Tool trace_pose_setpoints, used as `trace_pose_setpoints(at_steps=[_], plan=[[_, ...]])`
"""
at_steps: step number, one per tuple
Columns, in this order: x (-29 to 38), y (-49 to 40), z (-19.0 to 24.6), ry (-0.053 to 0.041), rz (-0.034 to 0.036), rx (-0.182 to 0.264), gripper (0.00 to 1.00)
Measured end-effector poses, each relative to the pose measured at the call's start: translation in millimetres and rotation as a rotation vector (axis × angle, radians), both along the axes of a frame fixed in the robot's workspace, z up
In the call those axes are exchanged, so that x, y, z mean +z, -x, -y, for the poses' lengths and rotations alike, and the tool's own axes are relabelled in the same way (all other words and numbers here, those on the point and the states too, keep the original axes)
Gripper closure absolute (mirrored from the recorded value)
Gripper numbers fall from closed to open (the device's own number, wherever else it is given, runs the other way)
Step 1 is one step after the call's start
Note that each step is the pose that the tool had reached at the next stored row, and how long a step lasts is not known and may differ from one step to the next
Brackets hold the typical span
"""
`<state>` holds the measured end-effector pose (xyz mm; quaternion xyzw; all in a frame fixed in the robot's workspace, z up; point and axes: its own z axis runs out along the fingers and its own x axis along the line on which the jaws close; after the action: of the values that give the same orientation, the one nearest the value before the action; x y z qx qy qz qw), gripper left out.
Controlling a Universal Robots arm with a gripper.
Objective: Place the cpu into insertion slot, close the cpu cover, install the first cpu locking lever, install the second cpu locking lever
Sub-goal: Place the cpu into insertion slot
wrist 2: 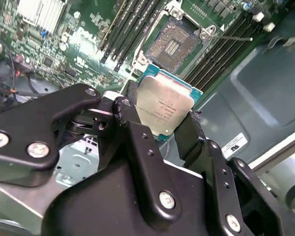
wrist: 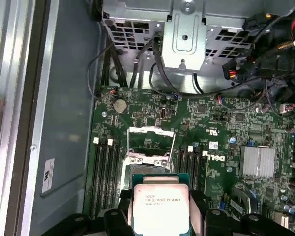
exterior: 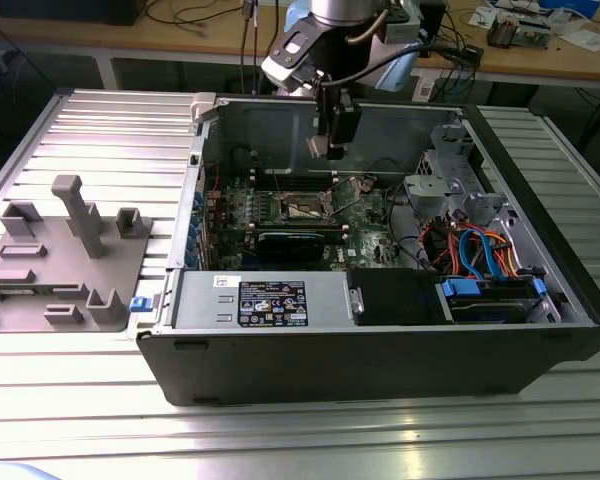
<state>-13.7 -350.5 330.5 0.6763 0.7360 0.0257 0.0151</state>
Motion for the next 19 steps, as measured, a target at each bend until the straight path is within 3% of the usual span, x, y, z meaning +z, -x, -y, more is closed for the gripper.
trace_pose_setpoints(at_steps=[1,6,14,19], plan=[[-1.3,0.0,0.0,-0.0001,-0.0005,-0.044,0.46],[-10.8,0.7,0.0,-0.0001,-0.0037,-0.046,0.46],[-15.5,5.7,-1.8,-0.0001,-0.0038,-0.071,0.46],[-23.1,6.0,-2.7,-0.0002,-0.0037,-0.083,0.46]])
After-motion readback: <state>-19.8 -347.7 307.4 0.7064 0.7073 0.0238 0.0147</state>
